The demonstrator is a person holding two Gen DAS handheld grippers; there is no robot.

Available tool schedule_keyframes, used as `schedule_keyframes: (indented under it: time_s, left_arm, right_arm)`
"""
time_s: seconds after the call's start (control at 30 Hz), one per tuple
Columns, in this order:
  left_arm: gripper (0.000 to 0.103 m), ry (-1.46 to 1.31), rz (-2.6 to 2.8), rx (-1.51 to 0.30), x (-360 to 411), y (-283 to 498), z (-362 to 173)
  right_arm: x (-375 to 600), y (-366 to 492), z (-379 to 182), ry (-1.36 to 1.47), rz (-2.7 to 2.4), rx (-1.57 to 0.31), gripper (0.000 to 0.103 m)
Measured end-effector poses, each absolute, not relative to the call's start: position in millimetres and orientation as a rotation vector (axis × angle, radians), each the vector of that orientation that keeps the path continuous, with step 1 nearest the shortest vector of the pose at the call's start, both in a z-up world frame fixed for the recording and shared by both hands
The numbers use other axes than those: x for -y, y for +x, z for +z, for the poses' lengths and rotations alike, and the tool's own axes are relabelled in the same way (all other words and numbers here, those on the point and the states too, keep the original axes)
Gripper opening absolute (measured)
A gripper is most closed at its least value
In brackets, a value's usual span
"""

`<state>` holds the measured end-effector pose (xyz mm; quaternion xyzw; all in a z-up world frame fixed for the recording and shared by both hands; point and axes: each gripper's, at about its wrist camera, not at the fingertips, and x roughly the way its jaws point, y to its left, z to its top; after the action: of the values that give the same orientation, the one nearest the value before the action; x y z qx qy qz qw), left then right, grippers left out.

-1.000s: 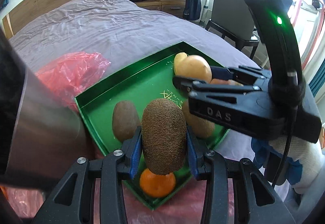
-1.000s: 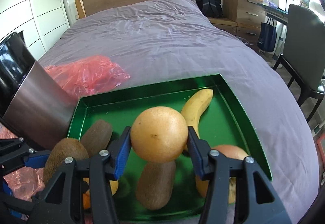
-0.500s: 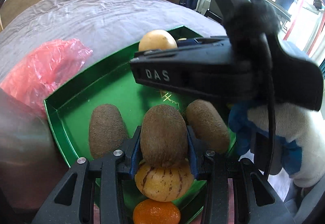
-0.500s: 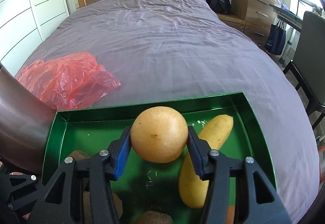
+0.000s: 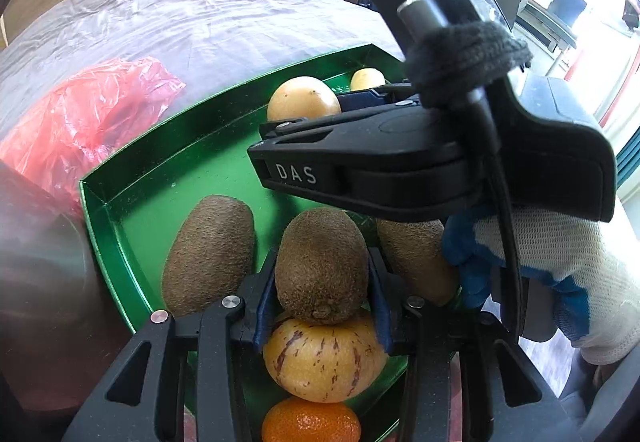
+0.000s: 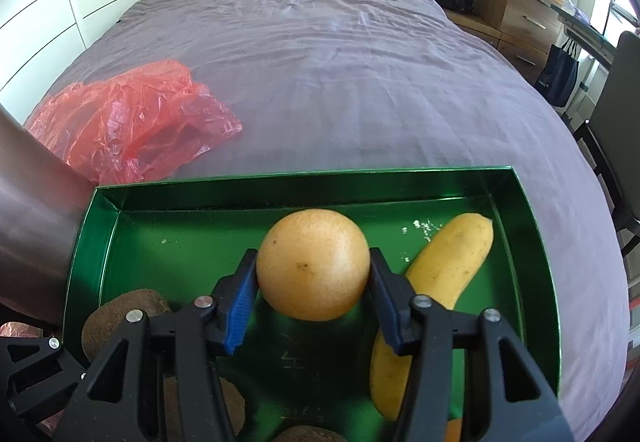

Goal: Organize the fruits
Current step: 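Open the left gripper to release the kiwi while the right gripper releases the grapefruit, then lift both open grippers from the tray and move over the two tangerines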

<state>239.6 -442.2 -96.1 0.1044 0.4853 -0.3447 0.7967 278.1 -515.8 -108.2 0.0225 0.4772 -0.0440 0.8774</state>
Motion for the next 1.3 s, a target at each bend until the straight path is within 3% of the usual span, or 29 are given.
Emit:
schedule_keyframes:
  time_s: [0.17, 0.2, 0.3, 0.43, 0.57, 1.0, 1.3]
  left_arm:
    - [0.046, 0.21, -0.727, -1.081, 440, 246, -95]
    - [0.047, 0.201, -0.725, -1.082, 438, 246, -93]
    - [0.049, 0.19, -0.72, -1.073, 431, 246, -88]
    - [0.059, 0.181, -0.722, -1.047, 424, 238, -73]
    - [0.059, 0.178, -0.735, -1.021, 415, 222, -57]
    - [0.062, 0.197, -0.709, -0.921, 361, 143, -18]
    - [0.062, 0.201, -0.633, -0.848, 293, 100, -11]
  right_arm:
    - [511, 282, -110, 0.016, -0.105, -1.022, 0.033]
    - [511, 282, -109, 0.016, -0.11, -1.025, 0.037]
    - [511, 279, -104, 0.035, -0.115, -1.018, 0.065]
    - [513, 263, -83, 0.059, -0.142, -0.958, 0.069]
    - [512, 239, -58, 0.084, -0.158, -0.899, 0.076]
    - [476, 143, -15, 0.094, -0.153, -0.807, 0.078]
    - [436, 72, -10, 0.146, -0.108, -0.776, 0.089]
